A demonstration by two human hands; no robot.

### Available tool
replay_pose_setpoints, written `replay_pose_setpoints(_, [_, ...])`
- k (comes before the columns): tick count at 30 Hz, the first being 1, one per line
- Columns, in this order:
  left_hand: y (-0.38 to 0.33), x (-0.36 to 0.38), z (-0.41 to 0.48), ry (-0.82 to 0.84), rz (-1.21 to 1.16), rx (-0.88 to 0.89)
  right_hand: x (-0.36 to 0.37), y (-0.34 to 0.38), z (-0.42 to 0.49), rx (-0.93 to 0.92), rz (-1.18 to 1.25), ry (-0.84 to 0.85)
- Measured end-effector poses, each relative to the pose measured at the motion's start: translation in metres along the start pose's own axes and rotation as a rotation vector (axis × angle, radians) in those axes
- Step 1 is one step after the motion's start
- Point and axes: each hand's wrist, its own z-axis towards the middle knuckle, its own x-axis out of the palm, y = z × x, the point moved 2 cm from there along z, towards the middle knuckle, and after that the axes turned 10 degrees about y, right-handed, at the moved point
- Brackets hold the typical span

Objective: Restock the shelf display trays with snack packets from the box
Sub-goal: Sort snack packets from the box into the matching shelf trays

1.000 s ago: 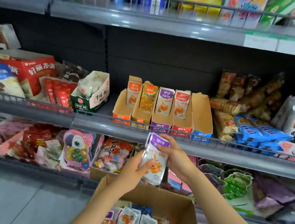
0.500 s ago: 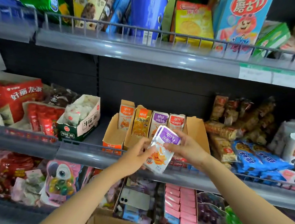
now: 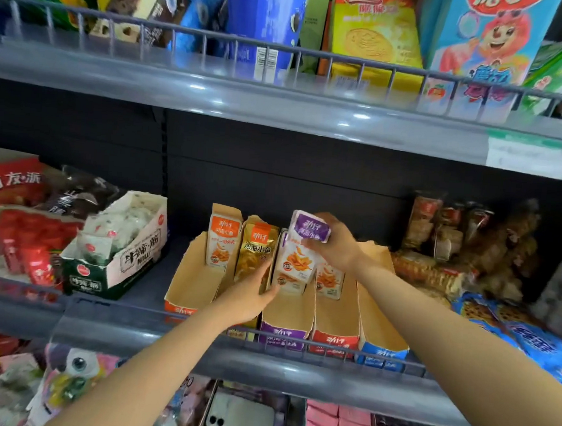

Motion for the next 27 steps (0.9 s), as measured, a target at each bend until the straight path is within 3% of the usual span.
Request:
replay_pose_setpoints(8, [0.007, 0.004, 0.008, -0.045, 0.000, 0.015, 0.027, -0.022, 0.022, 0.055, -0.248, 0.080])
replay_pose_setpoints(18, [0.009, 0.005, 0.014, -0.037, -0.035, 0.005, 0.030, -0.027, 0.025, -0.048, -0.595, -0.042])
replay_pose_setpoints(27, [-0.003, 0.005, 0.000, -0.070, 0.041, 0.035, 0.026, -0.025, 0.010, -0.017, -0.573, -0.006])
